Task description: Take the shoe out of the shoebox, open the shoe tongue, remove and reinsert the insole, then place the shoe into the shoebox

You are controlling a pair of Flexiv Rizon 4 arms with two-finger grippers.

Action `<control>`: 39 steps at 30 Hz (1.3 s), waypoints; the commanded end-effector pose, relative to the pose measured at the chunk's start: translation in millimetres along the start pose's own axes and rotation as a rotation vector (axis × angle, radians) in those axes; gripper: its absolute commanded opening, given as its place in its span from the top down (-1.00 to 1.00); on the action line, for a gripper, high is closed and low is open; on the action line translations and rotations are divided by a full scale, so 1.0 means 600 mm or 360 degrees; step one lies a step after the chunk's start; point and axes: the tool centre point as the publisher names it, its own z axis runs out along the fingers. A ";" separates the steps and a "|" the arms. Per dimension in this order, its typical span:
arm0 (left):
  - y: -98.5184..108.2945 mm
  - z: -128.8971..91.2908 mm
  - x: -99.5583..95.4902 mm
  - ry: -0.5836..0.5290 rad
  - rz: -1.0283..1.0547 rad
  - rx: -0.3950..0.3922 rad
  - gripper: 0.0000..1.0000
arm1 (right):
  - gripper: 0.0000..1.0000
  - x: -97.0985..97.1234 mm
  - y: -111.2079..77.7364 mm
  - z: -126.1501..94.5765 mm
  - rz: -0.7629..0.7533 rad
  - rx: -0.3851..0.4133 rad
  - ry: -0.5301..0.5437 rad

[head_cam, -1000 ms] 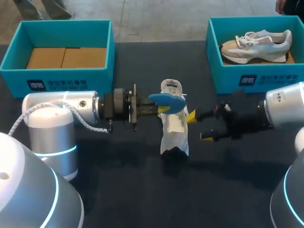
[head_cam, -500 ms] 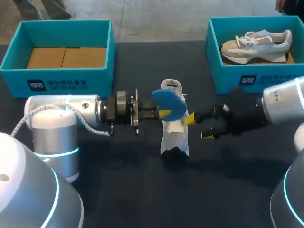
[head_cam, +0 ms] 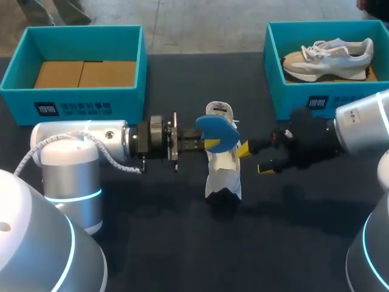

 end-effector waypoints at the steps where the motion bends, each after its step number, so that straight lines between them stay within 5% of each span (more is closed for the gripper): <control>1: -0.003 -0.005 0.000 -0.0014 0.0011 -0.0001 1.00 | -1.00 -0.002 -0.008 -0.001 0.0020 -0.0012 0.0029; 39: -0.002 -0.007 0.001 -0.0006 0.0025 -0.0024 1.00 | -1.00 -0.003 -0.009 -0.003 -0.0018 -0.0038 0.0035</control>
